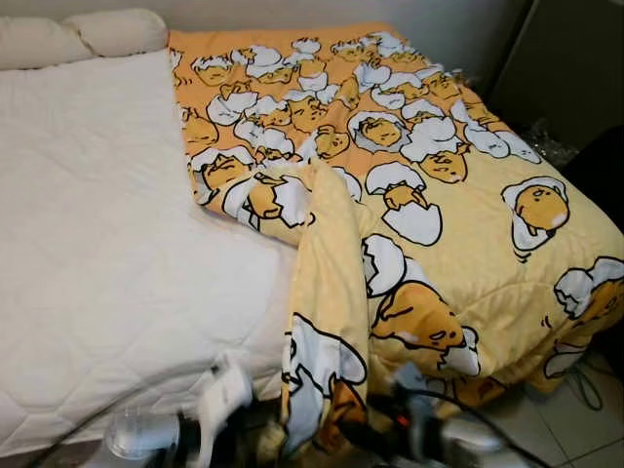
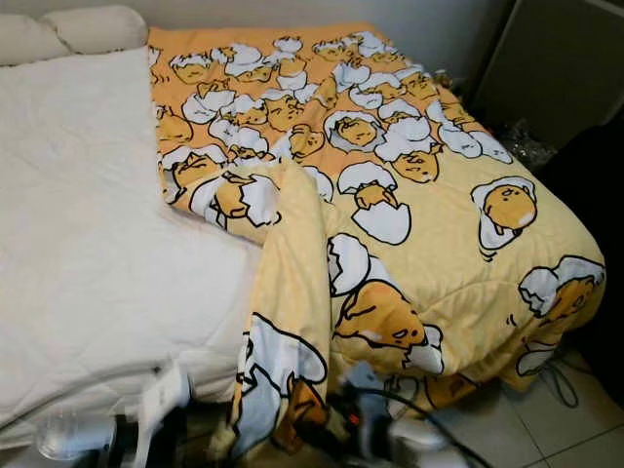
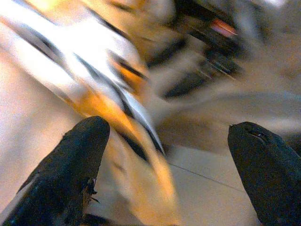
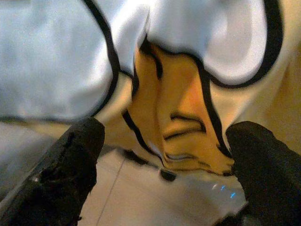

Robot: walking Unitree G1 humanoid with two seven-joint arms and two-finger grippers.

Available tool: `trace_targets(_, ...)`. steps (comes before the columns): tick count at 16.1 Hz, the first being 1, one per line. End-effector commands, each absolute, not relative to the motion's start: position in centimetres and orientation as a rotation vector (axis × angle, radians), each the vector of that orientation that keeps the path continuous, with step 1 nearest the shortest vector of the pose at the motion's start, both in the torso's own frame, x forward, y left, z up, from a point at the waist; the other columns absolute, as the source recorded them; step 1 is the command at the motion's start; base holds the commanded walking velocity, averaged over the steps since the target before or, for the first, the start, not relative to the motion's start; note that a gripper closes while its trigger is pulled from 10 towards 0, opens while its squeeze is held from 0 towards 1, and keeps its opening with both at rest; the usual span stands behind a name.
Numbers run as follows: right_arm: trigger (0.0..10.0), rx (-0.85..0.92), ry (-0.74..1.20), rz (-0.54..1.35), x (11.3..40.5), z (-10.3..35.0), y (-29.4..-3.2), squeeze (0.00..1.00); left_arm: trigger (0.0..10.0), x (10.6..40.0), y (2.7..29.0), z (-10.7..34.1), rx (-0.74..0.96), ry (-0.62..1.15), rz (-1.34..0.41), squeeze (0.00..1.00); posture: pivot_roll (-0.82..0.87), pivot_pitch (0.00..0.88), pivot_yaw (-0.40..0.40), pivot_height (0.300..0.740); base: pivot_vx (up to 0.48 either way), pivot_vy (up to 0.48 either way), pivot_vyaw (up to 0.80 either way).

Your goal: Clean up the room

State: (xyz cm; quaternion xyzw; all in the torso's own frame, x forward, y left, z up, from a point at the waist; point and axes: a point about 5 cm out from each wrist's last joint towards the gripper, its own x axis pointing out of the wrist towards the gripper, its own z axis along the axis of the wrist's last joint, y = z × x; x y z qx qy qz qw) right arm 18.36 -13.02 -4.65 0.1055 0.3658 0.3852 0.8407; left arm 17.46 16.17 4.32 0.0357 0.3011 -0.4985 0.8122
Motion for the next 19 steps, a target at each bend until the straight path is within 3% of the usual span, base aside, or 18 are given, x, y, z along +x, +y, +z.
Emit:
trace_targets(1, 10.0, 0.220, 0.715, 0.739, 19.3, -4.6, -12.5, 0.00, 10.0, 19.3, 17.5, 4.8, 0.163, 0.588, -0.938, 0.00, 0.00, 0.000, -0.014, 0.740, 0.000, 0.000, 0.00)
trace_targets(3, 10.0, 0.307, 0.662, 0.708, 19.8, -4.5, -10.7, 0.00, 10.0, 21.3, 18.6, 5.4, 0.223, 0.534, -0.837, 0.00, 0.00, 0.000, -0.008, 0.740, 0.000, 0.000, 0.00)
trace_targets(5, 10.0, 0.427, 0.616, 0.729, 19.1, -4.5, -6.7, 0.00, 10.0, 23.6, 19.6, 6.4, 0.192, 0.472, -0.719, 0.00, -0.01, 0.000, -0.001, 0.740, 0.000, 0.000, 0.00)
trace_targets(8, 10.0, 0.365, 0.584, 0.635, 20.6, -4.1, -4.4, 0.00, 10.0, 27.0, 19.6, 6.2, 0.226, 0.418, -0.538, 0.00, -0.01, 0.000, -0.002, 0.740, 0.000, 0.000, 0.00)
trace_targets(9, 10.0, 0.377, 0.399, 0.551, 22.9, 0.2, -16.3, 0.00, 10.0, 28.2, 19.3, 5.8, 0.272, 0.400, -0.463, 0.00, -0.01, 0.000, -0.004, 0.740, 0.000, 0.000, 0.00)
trace_targets(10, 10.0, 0.358, 0.338, 0.500, 23.6, 2.2, -19.1, 0.00, 10.0, 28.9, 18.7, 5.7, 0.241, 0.381, -0.438, 0.00, -0.01, 0.000, -0.005, 0.740, 0.000, 0.000, 0.00)
trace_targets(12, 10.0, 0.314, 0.254, 0.422, 24.6, 4.0, -19.9, 0.00, 10.0, 30.0, 17.3, 5.5, 0.180, 0.351, -0.413, 0.00, -0.02, 0.000, -0.002, 0.740, 0.000, 0.000, 0.00)
trace_targets(15, 10.0, 0.224, 0.130, 0.329, 27.2, 7.4, -17.3, 0.00, 10.0, 32.1, 16.3, 5.0, 0.203, 0.353, -0.322, 0.00, -0.03, 0.000, 0.014, 0.740, 0.000, 0.000, 0.00)
trace_targets(19, 10.0, -0.025, 0.330, 0.226, 30.1, 6.0, -17.8, 0.00, 10.0, 32.9, 16.5, 4.4, 0.324, 0.404, -0.274, 0.00, -0.04, 0.000, 0.018, 0.740, 0.000, 0.000, 0.00)
